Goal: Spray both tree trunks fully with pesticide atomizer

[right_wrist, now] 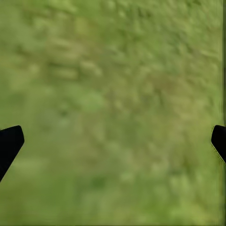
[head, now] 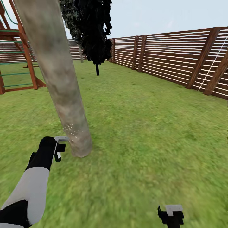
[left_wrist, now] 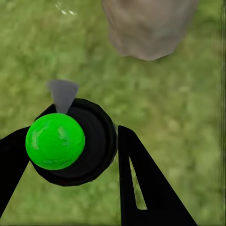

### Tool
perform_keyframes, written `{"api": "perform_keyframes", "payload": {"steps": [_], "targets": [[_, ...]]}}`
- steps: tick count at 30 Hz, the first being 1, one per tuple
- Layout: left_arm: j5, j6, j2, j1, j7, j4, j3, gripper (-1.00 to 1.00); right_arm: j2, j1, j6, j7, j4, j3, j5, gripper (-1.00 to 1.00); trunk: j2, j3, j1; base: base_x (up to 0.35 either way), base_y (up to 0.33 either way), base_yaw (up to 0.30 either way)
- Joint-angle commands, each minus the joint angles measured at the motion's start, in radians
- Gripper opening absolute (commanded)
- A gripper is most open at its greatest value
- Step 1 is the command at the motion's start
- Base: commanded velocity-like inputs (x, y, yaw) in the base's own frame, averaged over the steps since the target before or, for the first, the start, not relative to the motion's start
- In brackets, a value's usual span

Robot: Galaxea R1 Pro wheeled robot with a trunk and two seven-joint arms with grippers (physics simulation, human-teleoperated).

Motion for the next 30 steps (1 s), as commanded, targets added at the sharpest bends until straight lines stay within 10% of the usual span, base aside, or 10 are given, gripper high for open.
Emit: {"api": "perform_keyframes", "payload": {"steps": [1,30], "targets": [[-0.011,0.003,0.0,-0.001,-0.01,-0.001,0.002,-1.0,0.0,-0.001,0.003,-0.01,0.001,0.005,0.01,1.0,0.0,-0.001,0.0,0.0,-0.27,0.001],[-0.009,-0.002,0.0,0.002,-0.012,-0.003,0.002,-1.0,0.0,0.0,0.002,-0.01,0.001,0.005,0.01,1.0,0.0,-0.001,0.0,0.162,-0.238,0.085]]}}
